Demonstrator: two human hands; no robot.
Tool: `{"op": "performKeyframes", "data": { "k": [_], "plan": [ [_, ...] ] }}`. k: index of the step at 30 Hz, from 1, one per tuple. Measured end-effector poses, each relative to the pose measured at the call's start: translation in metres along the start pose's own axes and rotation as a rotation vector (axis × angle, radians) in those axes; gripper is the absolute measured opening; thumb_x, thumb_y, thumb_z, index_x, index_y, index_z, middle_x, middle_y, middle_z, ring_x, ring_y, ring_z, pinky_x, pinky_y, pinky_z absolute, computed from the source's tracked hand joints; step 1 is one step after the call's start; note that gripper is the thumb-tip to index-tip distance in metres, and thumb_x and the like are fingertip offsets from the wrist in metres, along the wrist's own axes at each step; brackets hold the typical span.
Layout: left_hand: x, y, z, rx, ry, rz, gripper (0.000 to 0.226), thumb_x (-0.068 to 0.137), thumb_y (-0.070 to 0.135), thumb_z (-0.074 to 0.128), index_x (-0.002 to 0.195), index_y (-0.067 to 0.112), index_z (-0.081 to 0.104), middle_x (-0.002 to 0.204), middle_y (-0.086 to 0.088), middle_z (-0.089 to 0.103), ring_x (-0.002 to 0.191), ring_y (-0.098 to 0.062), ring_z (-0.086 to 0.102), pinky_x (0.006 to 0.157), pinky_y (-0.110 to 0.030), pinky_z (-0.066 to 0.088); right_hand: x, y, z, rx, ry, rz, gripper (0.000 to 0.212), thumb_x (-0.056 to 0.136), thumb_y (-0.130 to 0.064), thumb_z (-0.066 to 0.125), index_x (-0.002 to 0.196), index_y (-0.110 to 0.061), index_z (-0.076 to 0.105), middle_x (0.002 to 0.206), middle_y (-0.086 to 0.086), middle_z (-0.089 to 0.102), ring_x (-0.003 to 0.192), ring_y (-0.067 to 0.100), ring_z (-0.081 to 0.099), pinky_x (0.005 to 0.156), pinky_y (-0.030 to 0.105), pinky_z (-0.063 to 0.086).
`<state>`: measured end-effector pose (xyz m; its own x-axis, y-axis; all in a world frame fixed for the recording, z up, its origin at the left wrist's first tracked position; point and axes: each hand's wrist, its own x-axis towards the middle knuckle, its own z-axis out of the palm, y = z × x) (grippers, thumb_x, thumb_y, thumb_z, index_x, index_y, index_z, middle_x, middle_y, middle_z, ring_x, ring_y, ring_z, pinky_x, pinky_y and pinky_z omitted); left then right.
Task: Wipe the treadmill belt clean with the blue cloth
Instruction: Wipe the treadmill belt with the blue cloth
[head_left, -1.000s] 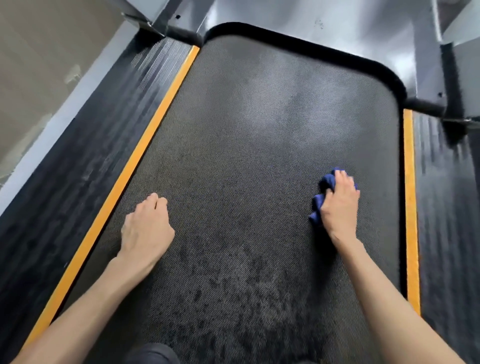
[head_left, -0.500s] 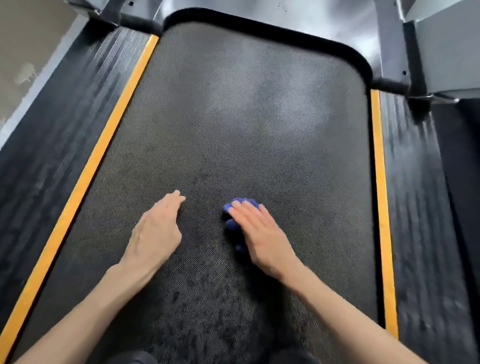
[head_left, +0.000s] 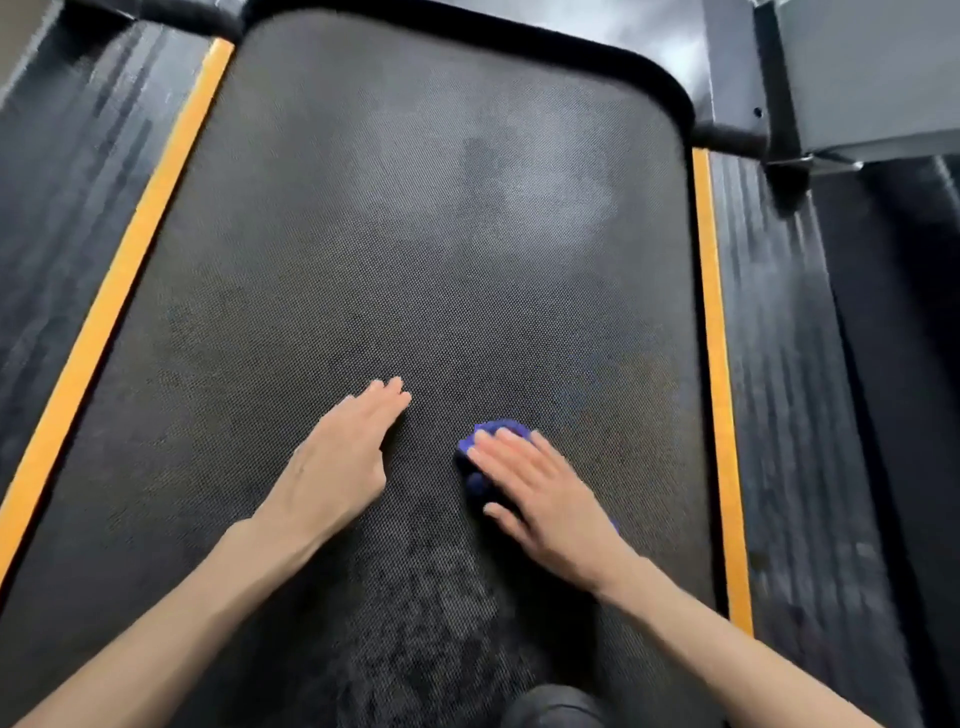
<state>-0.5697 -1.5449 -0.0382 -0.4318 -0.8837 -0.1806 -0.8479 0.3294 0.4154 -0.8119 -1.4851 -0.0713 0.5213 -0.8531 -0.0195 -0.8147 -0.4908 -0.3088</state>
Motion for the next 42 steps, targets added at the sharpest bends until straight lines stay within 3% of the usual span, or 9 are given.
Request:
{"op": "performKeyframes", "data": {
  "k": [4, 7, 11, 15, 20, 25, 28, 37, 42],
  "plan": [
    [0.012, 0.008, 0.010, 0.043, -0.024, 0.058, 0.069, 0.063, 0.009, 0.017, 0.116, -0.005, 0.059, 0.123, -0.021, 0.059, 0.110, -0.041, 0.057, 0.092, -0.053, 0.032, -0.018, 0.028, 0.002, -0.050, -0.134, -0.317, 0.049, 0.099, -0.040, 0.040, 0.144, -0.025, 0.031, 0.150, -0.009, 0.032, 0.141, 0.009, 0.024, 0.115, 0.034, 0.022],
    [0.015, 0.016, 0.007, 0.012, -0.054, 0.018, 0.064, 0.069, 0.003, 0.022, 0.122, -0.003, 0.056, 0.131, -0.019, 0.052, 0.119, -0.039, 0.052, 0.099, -0.049, 0.033, 0.013, 0.095, -0.019, -0.050, -0.035, -0.080, 0.049, 0.096, -0.037, 0.038, 0.143, -0.023, 0.032, 0.149, -0.004, 0.035, 0.139, 0.013, 0.028, 0.114, 0.036, 0.021],
    [0.020, 0.016, -0.006, 0.006, -0.163, -0.059, 0.071, 0.079, -0.010, 0.037, 0.144, 0.016, 0.028, 0.154, 0.003, 0.016, 0.143, -0.013, 0.015, 0.116, -0.031, 0.008, 0.071, 0.190, -0.058, 0.023, 0.104, 0.379, 0.056, 0.091, -0.033, 0.036, 0.139, -0.004, 0.038, 0.145, 0.017, 0.038, 0.136, 0.035, 0.032, 0.113, 0.044, 0.019],
    [0.024, 0.013, -0.009, 0.042, -0.185, -0.067, 0.072, 0.081, -0.006, 0.036, 0.145, 0.025, 0.025, 0.154, 0.012, 0.014, 0.141, -0.003, 0.013, 0.115, -0.029, 0.005, 0.105, 0.201, -0.064, 0.052, 0.230, 0.670, 0.058, 0.084, -0.023, 0.037, 0.138, -0.002, 0.040, 0.145, 0.019, 0.037, 0.137, 0.035, 0.030, 0.114, 0.040, 0.015],
    [0.030, 0.013, -0.004, 0.055, -0.098, -0.109, 0.063, 0.074, 0.006, 0.026, 0.129, 0.017, 0.053, 0.141, 0.003, 0.045, 0.129, -0.015, 0.045, 0.112, -0.038, 0.024, 0.029, 0.106, -0.039, 0.042, 0.154, 0.364, 0.055, 0.087, -0.027, 0.040, 0.141, -0.013, 0.037, 0.148, 0.006, 0.037, 0.138, 0.023, 0.030, 0.115, 0.045, 0.017],
    [0.031, 0.027, -0.013, 0.161, -0.030, -0.101, 0.035, 0.067, 0.002, 0.051, 0.091, 0.012, 0.074, 0.099, -0.008, 0.072, 0.072, -0.031, 0.070, 0.067, -0.048, 0.056, -0.085, 0.031, -0.008, -0.050, -0.090, -0.090, 0.048, 0.098, -0.028, 0.038, 0.145, -0.022, 0.030, 0.152, -0.008, 0.028, 0.141, 0.012, 0.024, 0.116, 0.036, 0.016],
    [0.027, 0.034, -0.019, 0.065, -0.054, -0.210, 0.045, 0.087, 0.004, 0.043, 0.124, 0.024, 0.059, 0.135, 0.004, 0.053, 0.111, -0.027, 0.059, 0.091, -0.040, 0.047, -0.073, 0.062, -0.015, -0.108, -0.118, -0.226, 0.044, 0.100, -0.027, 0.036, 0.144, -0.023, 0.032, 0.151, -0.007, 0.031, 0.140, 0.012, 0.027, 0.115, 0.035, 0.021],
    [0.025, 0.035, -0.027, -0.012, -0.161, -0.328, 0.058, 0.088, 0.009, 0.038, 0.137, 0.039, 0.038, 0.148, 0.017, 0.030, 0.131, -0.019, 0.040, 0.106, -0.036, 0.033, 0.092, 0.198, -0.059, 0.037, 0.218, 0.632, 0.055, 0.090, -0.028, 0.029, 0.138, -0.004, 0.041, 0.145, 0.017, 0.039, 0.136, 0.035, 0.032, 0.113, 0.051, 0.019],
    [0.025, 0.036, -0.029, -0.032, -0.175, -0.342, 0.058, 0.088, 0.008, 0.038, 0.137, 0.039, 0.039, 0.148, 0.017, 0.030, 0.133, -0.017, 0.038, 0.106, -0.035, 0.032, 0.065, 0.152, -0.043, 0.117, 0.293, 0.609, 0.049, 0.090, -0.020, 0.039, 0.136, -0.005, 0.045, 0.142, 0.016, 0.043, 0.135, 0.030, 0.036, 0.110, 0.052, 0.024]
  ]
}}
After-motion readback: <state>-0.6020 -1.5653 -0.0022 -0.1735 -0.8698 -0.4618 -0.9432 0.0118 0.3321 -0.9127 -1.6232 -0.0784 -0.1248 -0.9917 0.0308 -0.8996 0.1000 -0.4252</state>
